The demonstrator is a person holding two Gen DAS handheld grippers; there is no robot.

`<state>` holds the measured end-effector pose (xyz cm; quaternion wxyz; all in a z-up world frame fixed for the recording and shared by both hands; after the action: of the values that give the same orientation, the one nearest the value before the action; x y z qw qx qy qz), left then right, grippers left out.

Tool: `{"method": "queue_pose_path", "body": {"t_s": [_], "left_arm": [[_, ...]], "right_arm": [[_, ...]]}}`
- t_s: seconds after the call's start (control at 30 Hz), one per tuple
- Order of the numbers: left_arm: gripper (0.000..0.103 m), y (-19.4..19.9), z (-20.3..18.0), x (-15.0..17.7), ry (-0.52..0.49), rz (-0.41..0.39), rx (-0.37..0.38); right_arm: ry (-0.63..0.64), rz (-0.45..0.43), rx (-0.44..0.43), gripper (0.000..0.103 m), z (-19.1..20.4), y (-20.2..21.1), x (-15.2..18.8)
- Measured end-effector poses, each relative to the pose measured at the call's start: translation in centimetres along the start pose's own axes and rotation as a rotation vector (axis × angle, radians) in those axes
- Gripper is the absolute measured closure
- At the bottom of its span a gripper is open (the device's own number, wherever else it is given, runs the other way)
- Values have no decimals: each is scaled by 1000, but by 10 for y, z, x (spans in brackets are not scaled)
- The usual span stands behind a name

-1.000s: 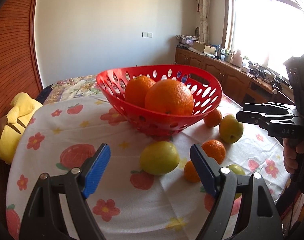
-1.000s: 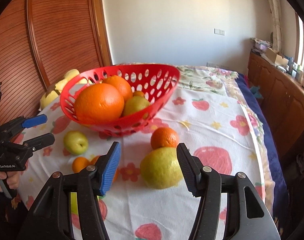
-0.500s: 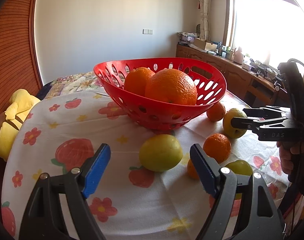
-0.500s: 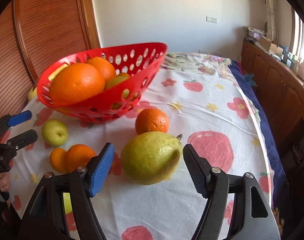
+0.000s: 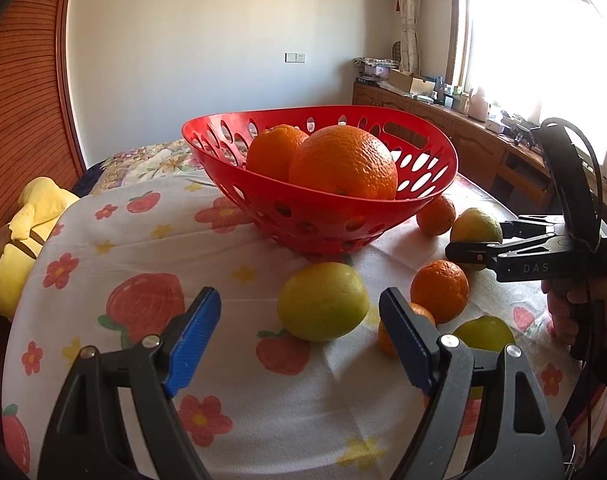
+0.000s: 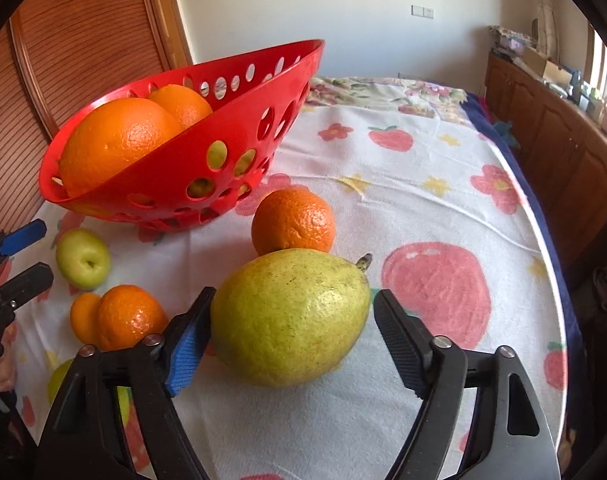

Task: Organize fruits
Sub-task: 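Close the right tool on the green pear while the left tool approaches the lemon, then close the left tool on the lemon while the right tool lifts the pear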

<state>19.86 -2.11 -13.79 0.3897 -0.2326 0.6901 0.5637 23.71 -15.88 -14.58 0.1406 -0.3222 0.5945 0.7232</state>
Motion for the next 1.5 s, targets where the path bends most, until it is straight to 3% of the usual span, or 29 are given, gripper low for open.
{"method": "queue_pose_path", "body": {"t_s": [0.77, 1.5], "left_arm": [[21, -28, -7, -3, -7, 94, 27], [21, -47, -4, -1, -15, 152, 4]], "right_arm": [[11, -73, -47, 32, 26, 51, 37], [-14, -81, -65, 32, 27, 46, 49]]}}
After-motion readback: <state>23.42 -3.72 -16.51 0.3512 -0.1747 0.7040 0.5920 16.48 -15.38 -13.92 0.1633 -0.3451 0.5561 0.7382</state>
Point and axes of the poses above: each gripper's, at about its wrist camera, not at the fingertips, and y roughly against the way its jaws point, z to its left, x to its underside, the point moved 5 cm from there along -y, roughly the way its jaws point, and after that the axes turned 2 degrees about -z, right-handed, at the moved point
